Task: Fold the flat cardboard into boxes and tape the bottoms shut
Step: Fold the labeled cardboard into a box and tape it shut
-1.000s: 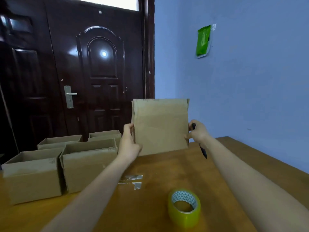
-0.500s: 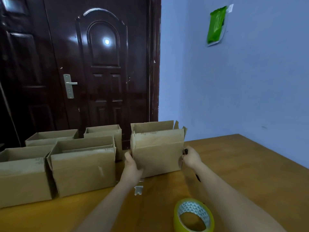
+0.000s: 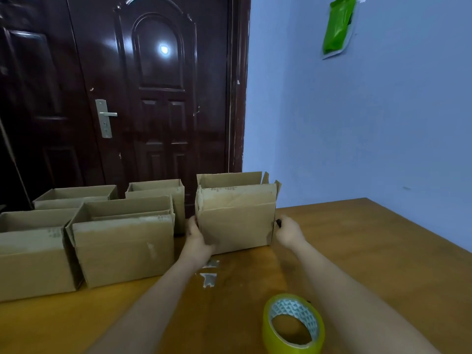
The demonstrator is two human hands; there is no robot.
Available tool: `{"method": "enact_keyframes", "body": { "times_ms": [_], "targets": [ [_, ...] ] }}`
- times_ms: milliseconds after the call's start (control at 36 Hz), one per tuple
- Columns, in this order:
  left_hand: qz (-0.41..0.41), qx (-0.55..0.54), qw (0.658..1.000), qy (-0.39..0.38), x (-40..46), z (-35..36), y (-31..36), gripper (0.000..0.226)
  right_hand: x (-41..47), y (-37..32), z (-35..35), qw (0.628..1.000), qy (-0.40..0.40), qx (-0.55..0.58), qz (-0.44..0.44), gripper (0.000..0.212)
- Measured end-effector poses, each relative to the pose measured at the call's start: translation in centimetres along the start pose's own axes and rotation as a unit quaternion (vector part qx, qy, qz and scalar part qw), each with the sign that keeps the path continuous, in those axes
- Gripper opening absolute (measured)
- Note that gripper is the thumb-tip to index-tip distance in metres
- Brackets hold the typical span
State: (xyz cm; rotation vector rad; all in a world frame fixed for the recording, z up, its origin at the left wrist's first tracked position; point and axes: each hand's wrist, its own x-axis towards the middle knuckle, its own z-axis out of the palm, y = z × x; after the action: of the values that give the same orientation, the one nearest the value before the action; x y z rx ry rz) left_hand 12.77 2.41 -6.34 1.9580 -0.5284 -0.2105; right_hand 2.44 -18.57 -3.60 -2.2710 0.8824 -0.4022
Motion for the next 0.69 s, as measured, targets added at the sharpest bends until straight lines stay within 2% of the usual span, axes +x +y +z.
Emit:
{"method": "enact_keyframes", "body": {
  "times_ms": [83,167,306,389,472,583,694],
  "targets": [
    [0.003,0.018,1.0,-0.013,-0.9,-0.5,-0.2,0.104,-1.3,0.2,-0.6,0.998,0.034,-0.046,0.005,0.027],
    [-0.004,0.051,0.998,-0.024,-2.0,-0.9,-0.7,0.097,-2.8,0.0,-0.8,0.996,0.051,-0.067,-0.035,0.014],
    [0.017,0.193,0.98,-0.036,-4.6,-1.5,-0.4,0.062,-5.6,-1.5,-0.7,0.984,0.055,-0.062,-0.159,0.02],
    [0.055,0.32,0.944,-0.054,-5.9,-2.1,0.2,0.041,-7.4,-3.2,-0.3,0.968,0.003,-0.108,-0.228,0.022],
    [0.104,0.396,0.91,-0.069,-7.2,-2.7,1.1,0.033,-9.5,-5.1,0.3,0.956,-0.081,-0.13,-0.249,0.025],
    [0.162,0.448,0.877,-0.056,-8.3,-4.2,2.5,0.031,-11.9,-6.7,0.3,0.944,-0.2,-0.132,-0.224,0.019],
    [0.191,0.466,0.863,-0.048,-9.2,-5.9,4.1,0.032,-13.1,-6.8,-0.1,0.926,-0.222,-0.212,-0.221,0.034]
  ]
}}
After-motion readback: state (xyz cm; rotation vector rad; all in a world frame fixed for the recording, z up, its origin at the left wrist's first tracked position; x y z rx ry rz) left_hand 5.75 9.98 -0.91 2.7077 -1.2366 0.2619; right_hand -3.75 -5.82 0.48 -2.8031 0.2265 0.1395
